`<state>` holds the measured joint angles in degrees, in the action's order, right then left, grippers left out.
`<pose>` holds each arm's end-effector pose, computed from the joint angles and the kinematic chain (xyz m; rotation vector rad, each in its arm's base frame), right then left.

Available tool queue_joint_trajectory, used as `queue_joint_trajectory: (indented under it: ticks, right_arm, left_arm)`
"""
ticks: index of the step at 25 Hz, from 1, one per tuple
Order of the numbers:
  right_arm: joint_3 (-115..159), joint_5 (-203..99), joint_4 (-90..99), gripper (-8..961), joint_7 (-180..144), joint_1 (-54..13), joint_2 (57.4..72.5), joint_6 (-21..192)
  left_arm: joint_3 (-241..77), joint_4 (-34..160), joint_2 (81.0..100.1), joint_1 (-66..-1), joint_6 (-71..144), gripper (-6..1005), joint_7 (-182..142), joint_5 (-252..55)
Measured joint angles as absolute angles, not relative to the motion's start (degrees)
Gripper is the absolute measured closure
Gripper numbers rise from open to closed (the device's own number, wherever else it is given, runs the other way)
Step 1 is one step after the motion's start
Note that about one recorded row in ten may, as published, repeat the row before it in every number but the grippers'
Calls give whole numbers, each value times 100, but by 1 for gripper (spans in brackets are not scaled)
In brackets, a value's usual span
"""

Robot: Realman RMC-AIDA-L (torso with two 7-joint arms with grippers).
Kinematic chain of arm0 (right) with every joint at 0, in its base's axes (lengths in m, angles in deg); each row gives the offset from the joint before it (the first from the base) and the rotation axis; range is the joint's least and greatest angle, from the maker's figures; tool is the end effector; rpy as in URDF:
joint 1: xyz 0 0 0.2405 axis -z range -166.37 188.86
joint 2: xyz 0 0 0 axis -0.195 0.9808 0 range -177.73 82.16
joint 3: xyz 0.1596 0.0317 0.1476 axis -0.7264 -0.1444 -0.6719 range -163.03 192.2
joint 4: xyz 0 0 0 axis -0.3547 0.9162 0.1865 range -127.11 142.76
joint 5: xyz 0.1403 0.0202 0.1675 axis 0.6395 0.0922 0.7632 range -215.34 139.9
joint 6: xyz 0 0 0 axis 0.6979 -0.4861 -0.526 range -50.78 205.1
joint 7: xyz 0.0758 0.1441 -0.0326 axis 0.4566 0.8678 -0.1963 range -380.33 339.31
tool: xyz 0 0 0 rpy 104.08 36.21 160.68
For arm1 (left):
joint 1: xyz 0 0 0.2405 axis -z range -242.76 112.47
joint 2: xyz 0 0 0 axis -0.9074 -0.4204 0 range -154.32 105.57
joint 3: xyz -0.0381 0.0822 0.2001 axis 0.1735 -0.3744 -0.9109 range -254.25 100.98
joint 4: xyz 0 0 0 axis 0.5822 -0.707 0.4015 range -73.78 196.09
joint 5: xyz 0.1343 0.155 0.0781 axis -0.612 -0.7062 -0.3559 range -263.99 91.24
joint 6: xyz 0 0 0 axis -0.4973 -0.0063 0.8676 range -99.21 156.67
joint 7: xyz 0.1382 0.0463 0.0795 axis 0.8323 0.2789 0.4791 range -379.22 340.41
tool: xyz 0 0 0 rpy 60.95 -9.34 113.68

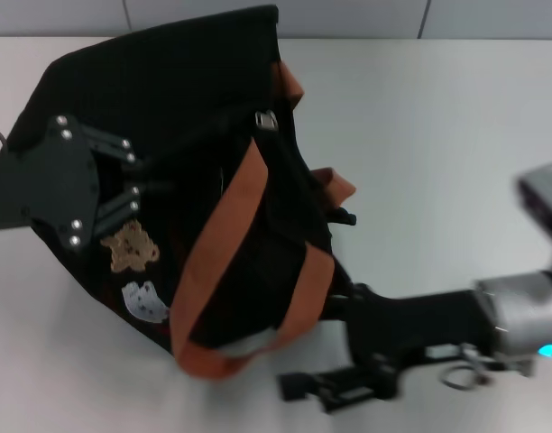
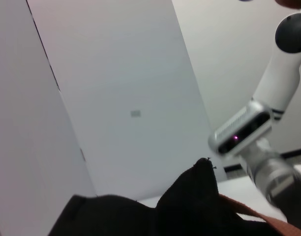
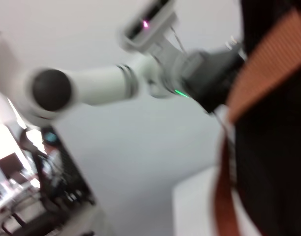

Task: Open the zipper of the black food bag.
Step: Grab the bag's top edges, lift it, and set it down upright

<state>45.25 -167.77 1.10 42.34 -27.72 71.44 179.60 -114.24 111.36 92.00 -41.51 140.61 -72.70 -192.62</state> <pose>0.1895 0.2367 -0.0786 2.6657 -0.5251 -0.9495 -0.2139 0.2838 0.0690 -2.7066 0.2921 -0.8278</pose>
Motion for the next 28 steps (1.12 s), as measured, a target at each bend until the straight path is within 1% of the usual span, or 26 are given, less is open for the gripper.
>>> queue_joint_trajectory:
  ticks: [1, 4, 5, 6, 10, 14, 22, 28]
  right_arm:
    - [4525, -16777, 110, 114, 4234, -2772, 7144, 17960]
    - [4522, -16779, -459, 114, 4271, -2250, 7136, 18720]
    - [4481, -16760, -761, 114, 4277, -1964, 7130, 19055]
    - [4481, -16760, -761, 114, 4277, -1964, 7130, 19055]
    - [4153, -16357, -986, 114, 4123, -1618, 7098, 19373]
    - [4111, -15959, -904, 115, 3705, -1553, 7135, 19348]
    - [4081, -15306, 175, 132, 2163, -1561, 7175, 18657]
    - [4058, -15209, 324, 149, 1836, -1455, 7149, 18586]
  left_arm:
    - [-11424, 11136, 9200, -4151, 14061, 900, -7270, -19262]
    - [-11424, 11127, 9279, -4145, 14047, 900, -7191, -19508]
    - [-11424, 11130, 9300, -4136, 14038, 900, -7176, -19546]
    - [-11425, 11133, 9321, -4125, 14025, 900, -7159, -19587]
    - [-11529, 11126, 9365, -4039, 14001, 906, -7127, -19633]
    - [-11590, 11108, 9397, -4029, 13978, 906, -7114, -19638]
    - [-11773, 10905, 9422, -4027, 13827, 905, -7064, -19633]
    - [-11737, 10858, 9419, -4038, 13694, 905, -7058, -19619]
